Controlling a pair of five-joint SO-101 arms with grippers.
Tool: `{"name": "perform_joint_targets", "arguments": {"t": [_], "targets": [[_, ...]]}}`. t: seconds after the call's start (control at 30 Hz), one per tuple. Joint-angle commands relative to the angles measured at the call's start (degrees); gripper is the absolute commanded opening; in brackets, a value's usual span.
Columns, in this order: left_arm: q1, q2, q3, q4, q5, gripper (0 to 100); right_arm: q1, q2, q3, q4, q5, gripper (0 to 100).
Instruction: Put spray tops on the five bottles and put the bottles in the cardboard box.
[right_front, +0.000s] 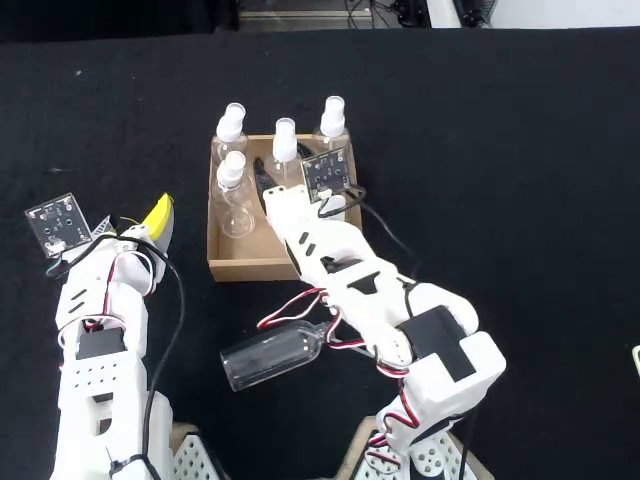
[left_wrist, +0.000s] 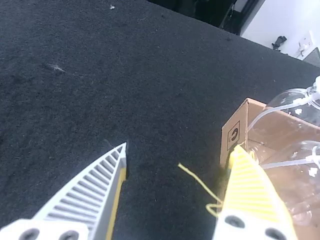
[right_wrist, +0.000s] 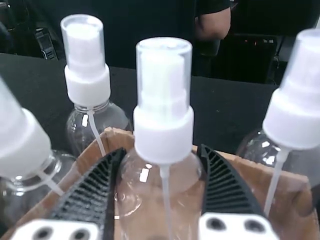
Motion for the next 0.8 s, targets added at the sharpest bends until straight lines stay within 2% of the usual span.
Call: {"name": "perform_joint_targets", "arguments": {"t": [0.0,0.77], "targets": [[-0.48,-0.88,-1.19,-1.23,-0.18,30,-0.18,0.04,-0.57,-1.32,3.43,15.0],[-0.48,-0.88,-1.19,-1.32,-0.18,30,-0.18,0.13,-1.8,-1.67,3.6,14.6]]}}
